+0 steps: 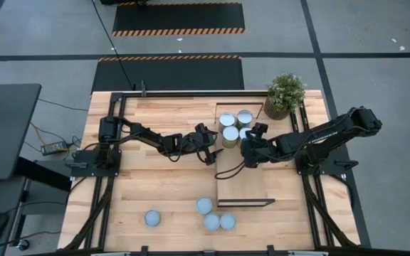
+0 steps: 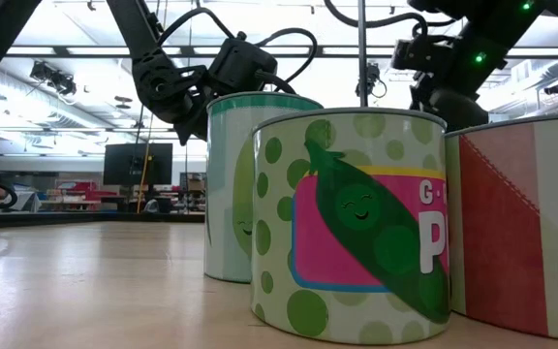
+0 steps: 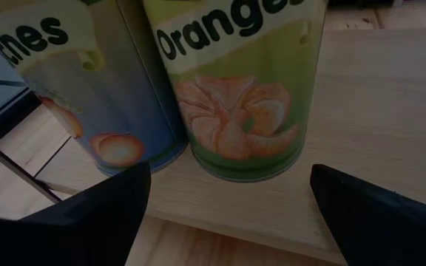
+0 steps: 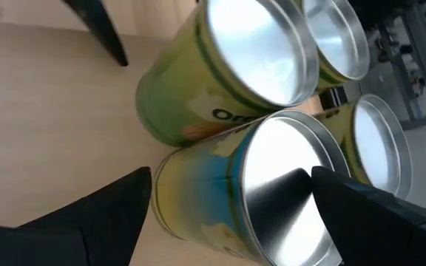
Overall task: Pick and place cans onto a shelf
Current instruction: Adjust the canned oranges and carrots on the shelf
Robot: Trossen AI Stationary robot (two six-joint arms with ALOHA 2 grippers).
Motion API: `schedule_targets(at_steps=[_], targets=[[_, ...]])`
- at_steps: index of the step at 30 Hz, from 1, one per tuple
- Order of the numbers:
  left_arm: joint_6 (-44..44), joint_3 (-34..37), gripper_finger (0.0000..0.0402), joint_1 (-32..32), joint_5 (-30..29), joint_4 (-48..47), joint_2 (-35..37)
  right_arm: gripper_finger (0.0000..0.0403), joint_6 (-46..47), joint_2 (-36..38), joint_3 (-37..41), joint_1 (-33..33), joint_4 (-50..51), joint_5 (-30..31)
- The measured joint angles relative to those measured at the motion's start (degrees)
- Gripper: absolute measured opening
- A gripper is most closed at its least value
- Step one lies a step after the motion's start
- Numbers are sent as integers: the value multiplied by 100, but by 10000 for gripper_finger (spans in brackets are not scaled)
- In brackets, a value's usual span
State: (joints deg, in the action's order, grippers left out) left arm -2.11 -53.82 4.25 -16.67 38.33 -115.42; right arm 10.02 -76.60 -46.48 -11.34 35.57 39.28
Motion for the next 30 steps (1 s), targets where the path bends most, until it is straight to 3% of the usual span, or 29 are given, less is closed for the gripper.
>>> schedule_targets(at_steps=[13, 19, 30], targets=[[0, 0, 377, 0, 0, 0, 0, 372, -400, -31, -427, -229, 409, -143], [0, 0, 377, 2, 0, 0, 0, 372, -172, -26, -682, -324, 582, 62], [0, 0, 377, 0, 0, 0, 0, 373, 406, -28, -460, -412, 929, 675]])
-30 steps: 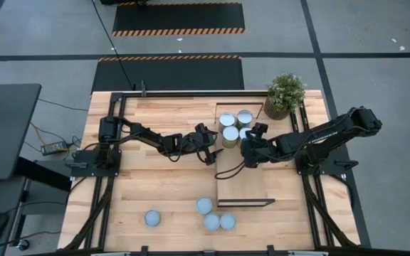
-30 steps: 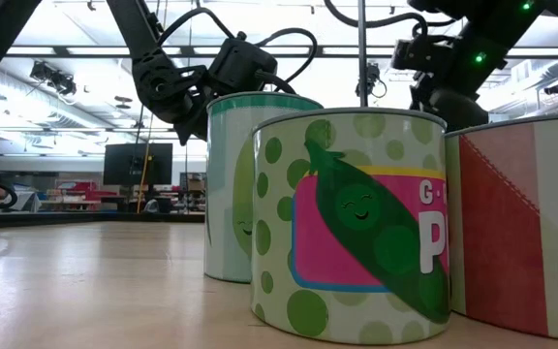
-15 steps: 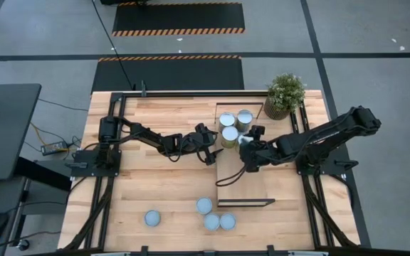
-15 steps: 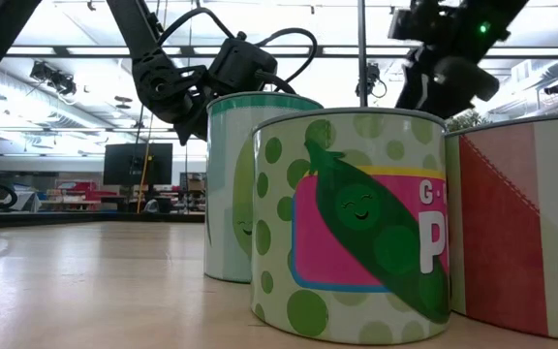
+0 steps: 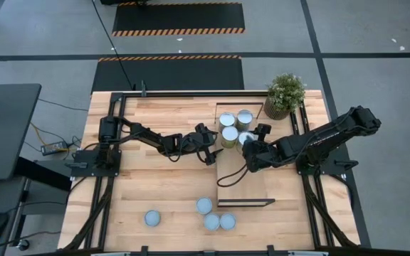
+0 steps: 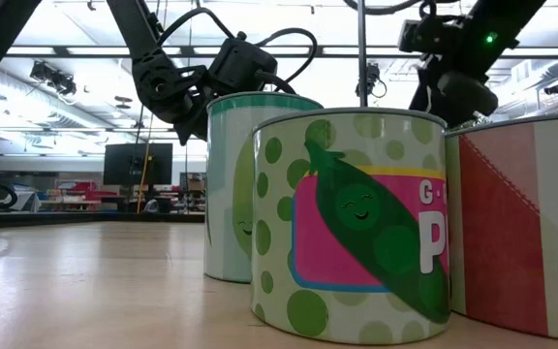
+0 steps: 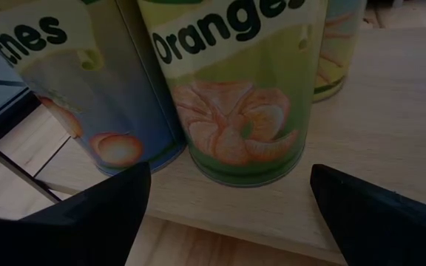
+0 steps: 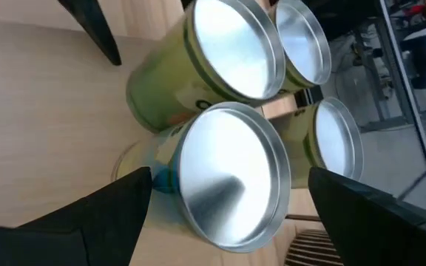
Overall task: Pick and place cans onto a shelf
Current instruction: Adjust the canned oranges and carrots on the shelf, then put the canned mixed vegetable on the shelf
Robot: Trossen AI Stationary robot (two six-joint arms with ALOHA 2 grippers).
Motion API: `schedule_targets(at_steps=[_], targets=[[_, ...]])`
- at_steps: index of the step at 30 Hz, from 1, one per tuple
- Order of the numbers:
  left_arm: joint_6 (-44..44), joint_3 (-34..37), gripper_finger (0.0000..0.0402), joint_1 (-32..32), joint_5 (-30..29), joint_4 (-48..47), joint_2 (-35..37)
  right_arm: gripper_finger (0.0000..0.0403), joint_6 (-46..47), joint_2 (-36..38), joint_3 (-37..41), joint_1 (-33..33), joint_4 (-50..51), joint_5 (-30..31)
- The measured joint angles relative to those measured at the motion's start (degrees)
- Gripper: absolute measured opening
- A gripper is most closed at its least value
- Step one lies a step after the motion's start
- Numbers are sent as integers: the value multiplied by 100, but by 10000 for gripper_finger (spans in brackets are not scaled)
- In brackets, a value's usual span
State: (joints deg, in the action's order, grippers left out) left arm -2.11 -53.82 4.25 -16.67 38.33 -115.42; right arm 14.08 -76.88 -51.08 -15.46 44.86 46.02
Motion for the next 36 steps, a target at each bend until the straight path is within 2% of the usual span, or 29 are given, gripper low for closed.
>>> schedule_targets(at_steps=[13, 20, 27, 29, 36], targets=[[0, 0, 377, 2, 0, 2, -2, 373, -210, 0, 21, 465, 4, 170], [-65, -1, 377, -26, 62, -203, 30, 373, -180, 0, 16, 487, -125, 144], [-220, -13, 377, -200, 74, -1678, 622, 373, 29, 4, -453, 36, -114, 69], [-157, 5, 377, -289, 120, -2226, 798, 373, 29, 9, -583, -137, -139, 189], [39, -4, 377, -726, 275, -3278, 1380, 373, 64, 17, -562, -591, -146, 580]])
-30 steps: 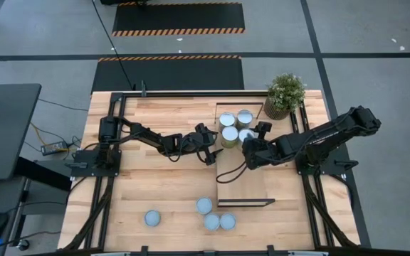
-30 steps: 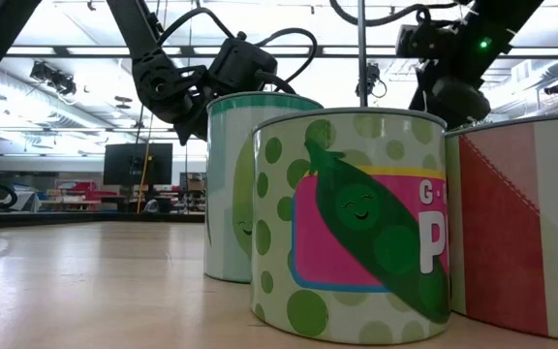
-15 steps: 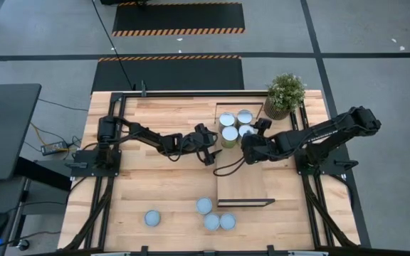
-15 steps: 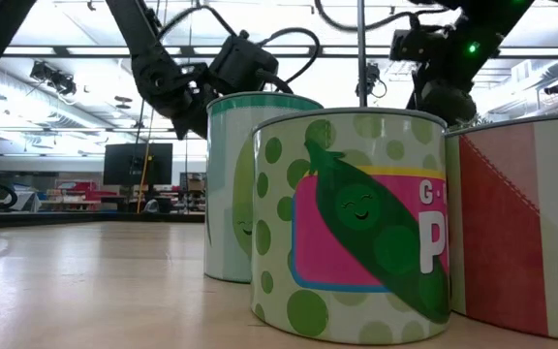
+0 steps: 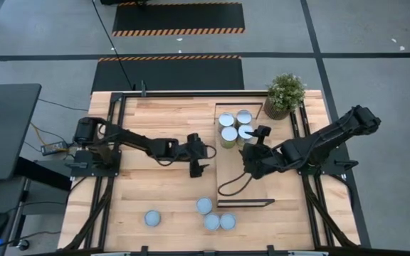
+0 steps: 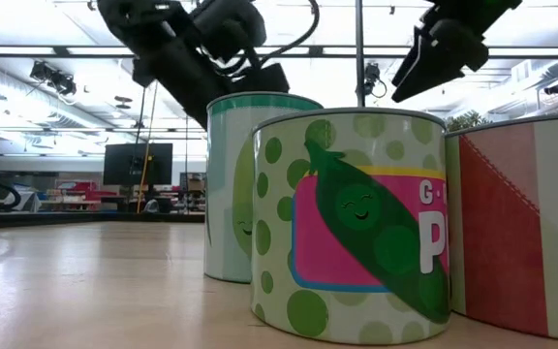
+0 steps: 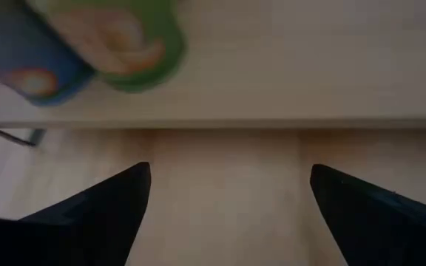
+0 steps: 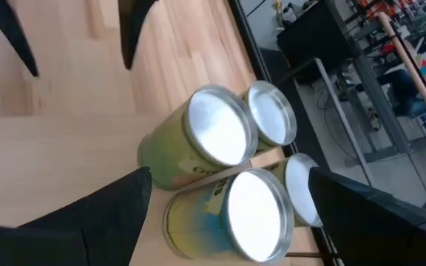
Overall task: Pick and place cans onto a shelf
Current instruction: Put the canned mixed vegetable on the shelf
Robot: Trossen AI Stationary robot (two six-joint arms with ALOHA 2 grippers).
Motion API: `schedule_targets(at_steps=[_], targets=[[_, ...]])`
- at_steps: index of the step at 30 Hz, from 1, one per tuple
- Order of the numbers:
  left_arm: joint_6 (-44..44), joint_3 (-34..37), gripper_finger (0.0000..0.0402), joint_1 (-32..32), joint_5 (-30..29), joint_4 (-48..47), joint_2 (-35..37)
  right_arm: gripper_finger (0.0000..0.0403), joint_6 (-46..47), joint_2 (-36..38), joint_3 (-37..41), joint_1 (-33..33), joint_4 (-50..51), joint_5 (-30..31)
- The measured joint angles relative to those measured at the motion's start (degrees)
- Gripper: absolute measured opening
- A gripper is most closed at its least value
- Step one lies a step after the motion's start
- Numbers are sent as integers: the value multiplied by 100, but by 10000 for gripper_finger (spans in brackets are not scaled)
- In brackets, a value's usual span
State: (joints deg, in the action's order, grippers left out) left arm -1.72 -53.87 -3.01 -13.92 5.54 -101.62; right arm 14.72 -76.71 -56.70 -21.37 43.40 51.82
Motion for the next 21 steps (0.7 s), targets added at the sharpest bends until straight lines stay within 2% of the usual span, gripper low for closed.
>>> schedule_targets(at_steps=[4, 7, 13, 21], targets=[[207, 11, 377, -265, 150, -835, 392, 373, 13, 76, 154, -123, -103, -39], [458, 3, 377, -445, 408, -1158, 682, 373, 15, 241, 258, -187, -172, -91], [797, 4, 377, -815, 554, -1558, 1210, 373, 33, 751, 540, -357, -451, -173], [1659, -64, 377, -1282, 1398, -2262, 1570, 373, -16, 1154, 585, -606, -870, -189]])
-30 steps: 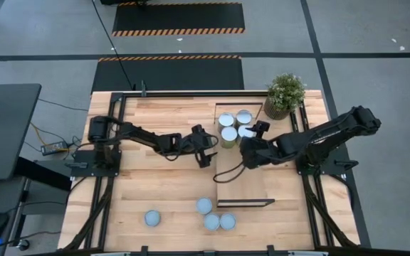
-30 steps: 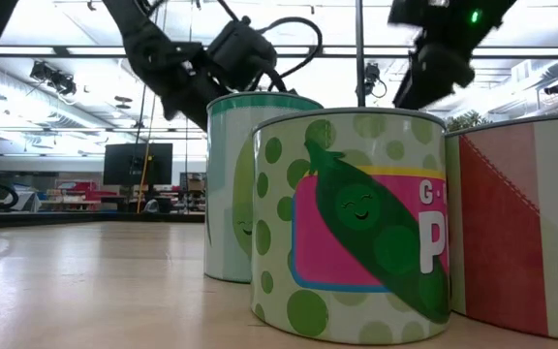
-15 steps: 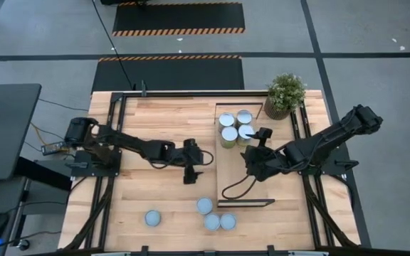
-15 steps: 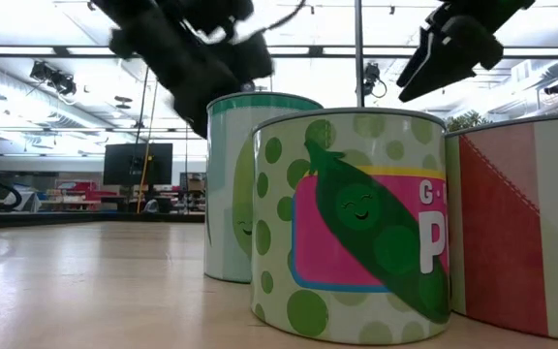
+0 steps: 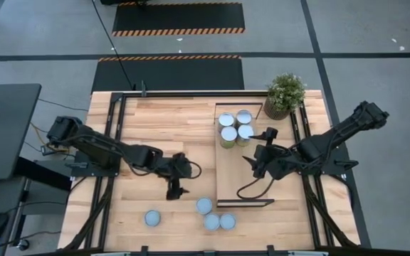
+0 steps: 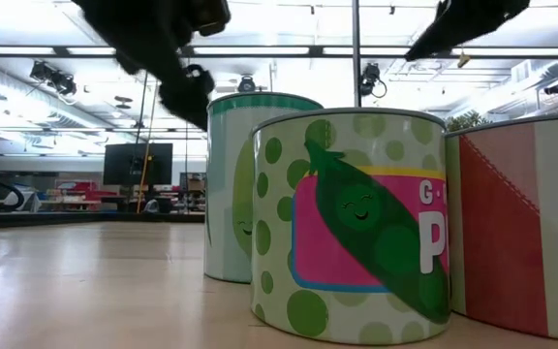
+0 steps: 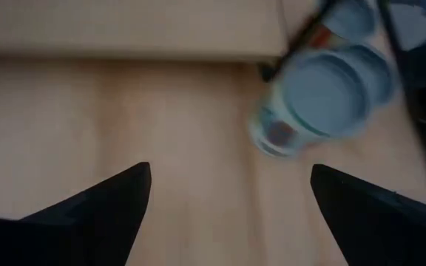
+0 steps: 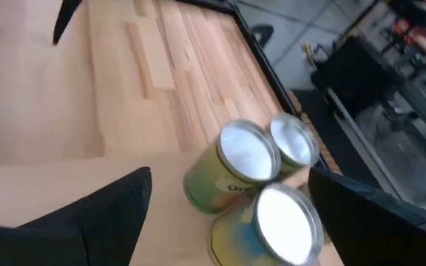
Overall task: Pick and place cans onto a shelf
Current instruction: Put the canned mixed vegetable on the shelf
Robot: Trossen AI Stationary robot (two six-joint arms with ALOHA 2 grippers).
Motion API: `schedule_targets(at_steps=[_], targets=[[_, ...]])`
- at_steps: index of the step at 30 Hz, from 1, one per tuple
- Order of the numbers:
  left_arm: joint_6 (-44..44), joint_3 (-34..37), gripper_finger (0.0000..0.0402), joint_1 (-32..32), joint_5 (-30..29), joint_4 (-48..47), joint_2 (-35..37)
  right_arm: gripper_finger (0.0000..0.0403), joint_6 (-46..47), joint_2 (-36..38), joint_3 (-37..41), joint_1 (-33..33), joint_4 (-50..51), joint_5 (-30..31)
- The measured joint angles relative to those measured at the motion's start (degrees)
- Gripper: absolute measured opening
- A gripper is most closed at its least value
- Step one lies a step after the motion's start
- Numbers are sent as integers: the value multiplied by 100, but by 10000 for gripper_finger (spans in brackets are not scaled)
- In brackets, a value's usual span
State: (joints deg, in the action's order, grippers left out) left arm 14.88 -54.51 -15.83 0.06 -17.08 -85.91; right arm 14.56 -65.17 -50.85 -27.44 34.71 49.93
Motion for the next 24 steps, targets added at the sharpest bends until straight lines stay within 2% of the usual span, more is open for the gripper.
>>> schedule_targets(at_steps=[3, 7, 12, 19, 24], targets=[[314, 7, 377, -248, 295, -87, -31, 373, -465, 76, -9, -81, -418, -10], [688, 10, 377, -613, 251, -11, -109, 373, -1028, 177, -2, -134, -644, -18], [1021, -139, 377, -1084, -661, 26, -170, 373, -1525, 289, 50, -58, -798, -93], [1430, -643, 377, -1571, -1469, -125, -361, 373, -2617, 637, 710, 267, -2348, -624], [1688, -890, 377, -1760, -2035, 33, -615, 373, -2910, 859, 1136, 451, -3113, -654]])
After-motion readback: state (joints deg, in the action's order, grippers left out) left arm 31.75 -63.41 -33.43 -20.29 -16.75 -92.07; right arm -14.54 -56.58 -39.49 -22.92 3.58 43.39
